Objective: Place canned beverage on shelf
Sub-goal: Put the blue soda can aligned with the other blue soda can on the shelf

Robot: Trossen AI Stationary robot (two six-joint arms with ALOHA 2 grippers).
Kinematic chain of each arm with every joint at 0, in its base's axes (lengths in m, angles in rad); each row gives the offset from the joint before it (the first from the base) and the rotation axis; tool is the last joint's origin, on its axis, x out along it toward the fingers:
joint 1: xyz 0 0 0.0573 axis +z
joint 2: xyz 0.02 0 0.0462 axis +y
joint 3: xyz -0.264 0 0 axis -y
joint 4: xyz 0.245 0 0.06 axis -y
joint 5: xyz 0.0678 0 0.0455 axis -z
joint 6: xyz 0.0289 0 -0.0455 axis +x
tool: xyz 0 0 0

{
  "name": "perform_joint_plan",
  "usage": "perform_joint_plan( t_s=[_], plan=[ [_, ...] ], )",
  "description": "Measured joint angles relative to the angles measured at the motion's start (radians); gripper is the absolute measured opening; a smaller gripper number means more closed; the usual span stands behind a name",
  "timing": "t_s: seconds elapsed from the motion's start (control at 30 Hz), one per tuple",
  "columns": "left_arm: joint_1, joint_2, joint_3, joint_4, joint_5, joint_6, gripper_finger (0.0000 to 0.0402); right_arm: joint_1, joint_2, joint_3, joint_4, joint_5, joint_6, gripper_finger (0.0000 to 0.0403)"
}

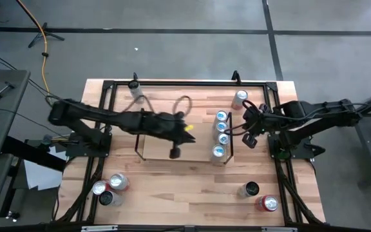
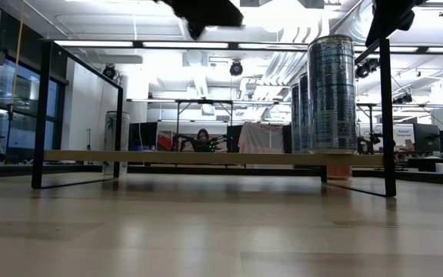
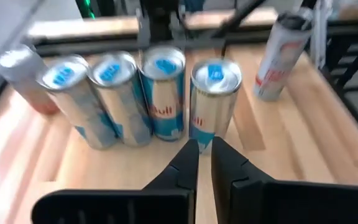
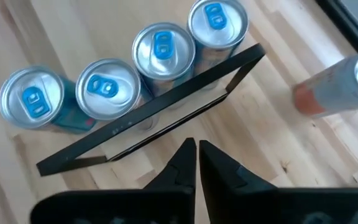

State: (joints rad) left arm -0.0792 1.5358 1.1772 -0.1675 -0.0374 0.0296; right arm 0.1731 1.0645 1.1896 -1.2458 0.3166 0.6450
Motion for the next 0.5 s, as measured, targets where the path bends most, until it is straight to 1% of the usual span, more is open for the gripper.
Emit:
perform_joint_plan(
  t_s=[0.13,0.3,0.5],
  plan=[
    [0.000,0.119,0.043,0.010,0.000,0.008,0.0001,0.000,0.000,0.000,0.004,0.007,-0.002,0.0004],
    [-0.001,0.220,0.052,0.024,0.005,0.006,0.0000,0.004,0.000,0.000,0.002,0.005,-0.011,0.0004],
    [-0.013,0.307,0.054,0.157,0.048,0.001,0.0000,0.004,0.000,0.000,0.002,0.011,-0.025,0.0004]
  ],
)
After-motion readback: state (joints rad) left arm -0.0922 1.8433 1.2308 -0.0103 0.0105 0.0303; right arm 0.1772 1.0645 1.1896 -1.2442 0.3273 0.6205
